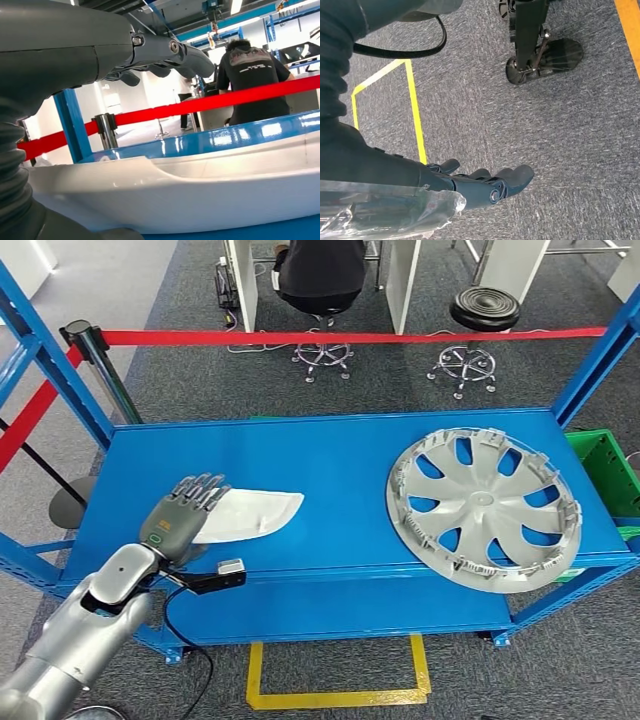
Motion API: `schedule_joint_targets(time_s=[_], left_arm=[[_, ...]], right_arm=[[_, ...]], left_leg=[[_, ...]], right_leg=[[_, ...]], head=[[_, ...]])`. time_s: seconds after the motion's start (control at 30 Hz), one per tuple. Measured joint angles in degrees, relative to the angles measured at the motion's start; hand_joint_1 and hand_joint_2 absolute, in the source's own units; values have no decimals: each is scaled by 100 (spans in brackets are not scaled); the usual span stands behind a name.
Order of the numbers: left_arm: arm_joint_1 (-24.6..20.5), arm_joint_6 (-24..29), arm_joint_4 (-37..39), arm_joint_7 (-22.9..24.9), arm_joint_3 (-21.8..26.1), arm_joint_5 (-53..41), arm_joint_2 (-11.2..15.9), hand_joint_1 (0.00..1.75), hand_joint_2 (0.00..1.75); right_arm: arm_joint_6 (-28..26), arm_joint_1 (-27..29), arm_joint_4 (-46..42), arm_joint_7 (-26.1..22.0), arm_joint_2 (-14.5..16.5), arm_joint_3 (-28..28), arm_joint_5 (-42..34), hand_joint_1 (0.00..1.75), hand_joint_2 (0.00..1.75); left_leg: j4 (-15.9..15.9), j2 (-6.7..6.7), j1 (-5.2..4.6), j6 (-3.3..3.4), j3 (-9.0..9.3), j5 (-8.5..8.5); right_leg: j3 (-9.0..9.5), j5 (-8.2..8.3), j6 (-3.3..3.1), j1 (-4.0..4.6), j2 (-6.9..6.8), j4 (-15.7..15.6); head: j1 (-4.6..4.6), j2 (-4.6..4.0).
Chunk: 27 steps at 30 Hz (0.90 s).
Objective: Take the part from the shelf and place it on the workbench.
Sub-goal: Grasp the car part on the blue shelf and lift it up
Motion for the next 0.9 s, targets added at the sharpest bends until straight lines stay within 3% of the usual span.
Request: schedule_joint_targets(time_s=[0.07, 0.57, 0.9], left_arm=[[-37, -20, 73, 23, -40, 52, -10, 175, 175], [-7, 3, 415, 46, -155, 267, 13, 175, 175], [280, -55, 180, 20, -82, 586, 49, 175, 175]], right_arm=[[5, 1, 0, 1, 0, 17, 7, 0, 175], [-45, 8, 0, 10, -5, 39, -159, 0, 175], [-314, -15, 0, -456, 0, -385, -854, 0, 175]], left_leg=[[0, 0, 0, 0, 0, 0], [0, 0, 0, 0, -1, 0], [0, 0, 0, -1, 0, -3]], right_leg=[[0, 0, 0, 0, 0, 0], [1, -1, 0, 0, -1, 0], [5, -3, 0, 0, -2, 1]], head=[[1, 0], [1, 0], [2, 0]])
